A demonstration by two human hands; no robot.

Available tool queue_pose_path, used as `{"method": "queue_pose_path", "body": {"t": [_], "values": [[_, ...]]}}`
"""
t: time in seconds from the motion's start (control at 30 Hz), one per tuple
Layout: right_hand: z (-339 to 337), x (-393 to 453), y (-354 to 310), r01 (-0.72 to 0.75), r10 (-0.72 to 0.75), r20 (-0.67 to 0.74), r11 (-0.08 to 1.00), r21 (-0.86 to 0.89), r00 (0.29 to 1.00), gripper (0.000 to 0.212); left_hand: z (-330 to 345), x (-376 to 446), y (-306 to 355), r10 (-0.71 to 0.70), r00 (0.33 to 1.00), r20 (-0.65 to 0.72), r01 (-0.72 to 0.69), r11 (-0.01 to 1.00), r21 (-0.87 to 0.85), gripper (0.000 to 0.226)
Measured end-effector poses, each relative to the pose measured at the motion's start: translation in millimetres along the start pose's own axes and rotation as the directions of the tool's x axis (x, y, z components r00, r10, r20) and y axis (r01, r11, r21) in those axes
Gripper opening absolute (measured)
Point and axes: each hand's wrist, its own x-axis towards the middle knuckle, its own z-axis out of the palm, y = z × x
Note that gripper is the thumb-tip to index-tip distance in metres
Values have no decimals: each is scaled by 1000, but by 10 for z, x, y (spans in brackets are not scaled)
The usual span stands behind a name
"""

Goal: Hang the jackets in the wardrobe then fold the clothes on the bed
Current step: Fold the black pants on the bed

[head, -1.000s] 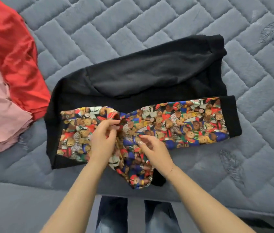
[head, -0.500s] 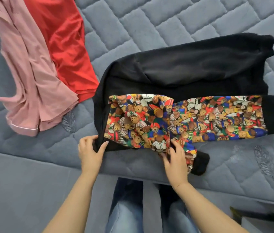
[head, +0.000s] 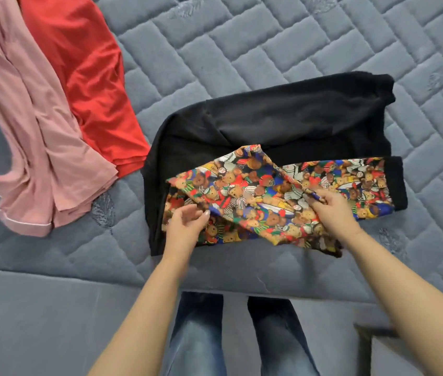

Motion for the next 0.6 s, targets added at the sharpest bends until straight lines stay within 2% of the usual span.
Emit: {"method": "queue_pose_path", "body": {"t": [0.03,0.07,0.1,0.17,0.23,0.27,0.3,0.33,0.4,0.43,0.5,0.53,0.57,0.6], "values": [[-194,134,-33,26,-23,19,989,-145,1000,15,105,-6,18,-164,977,138,189,962,-197,35],[-371,270,-87,58,-50,35,955,-291,998,18,203,0,21,-249,937,244,319,893,-316,35],[-522,413,-147,92,-80,45,905,-416,996,19,300,15,14,-284,911,299,386,843,-374,36],[-720,703,-287,144,-131,65,809,-570,989,25,477,65,-19,-318,890,328,445,766,-464,36],[-755,973,-357,210,-197,99,698,-685,975,49,660,104,-36,-339,878,337,477,663,-577,30],[-728,1069,-371,233,-239,94,661,-713,966,59,746,124,-40,-348,877,331,480,622,-619,30],[-686,1118,-370,246,-286,59,684,-687,957,63,828,143,-38,-356,880,315,474,600,-645,32],[-626,1119,-337,252,-316,1,756,-604,949,61,904,161,-38,-366,885,289,461,594,-660,33],[-488,990,-168,248,-301,-138,919,-307,944,39,1031,190,-33,-375,898,230,423,594,-684,34],[-409,899,-34,200,-226,-192,969,-143,955,27,1087,204,-20,-379,904,198,402,597,-694,32],[-269,690,309,-39,80,-196,978,205,977,14,1190,248,16,-388,913,125,354,604,-714,25],[-206,600,478,-223,285,-94,883,413,954,18,1233,275,33,-396,914,88,331,603,-725,26],[-152,545,646,-403,436,91,706,583,895,24,1275,300,45,-405,912,57,311,596,-740,29],[-113,506,794,-537,489,287,511,671,824,30,1316,321,51,-414,910,32,293,584,-757,32]]}}
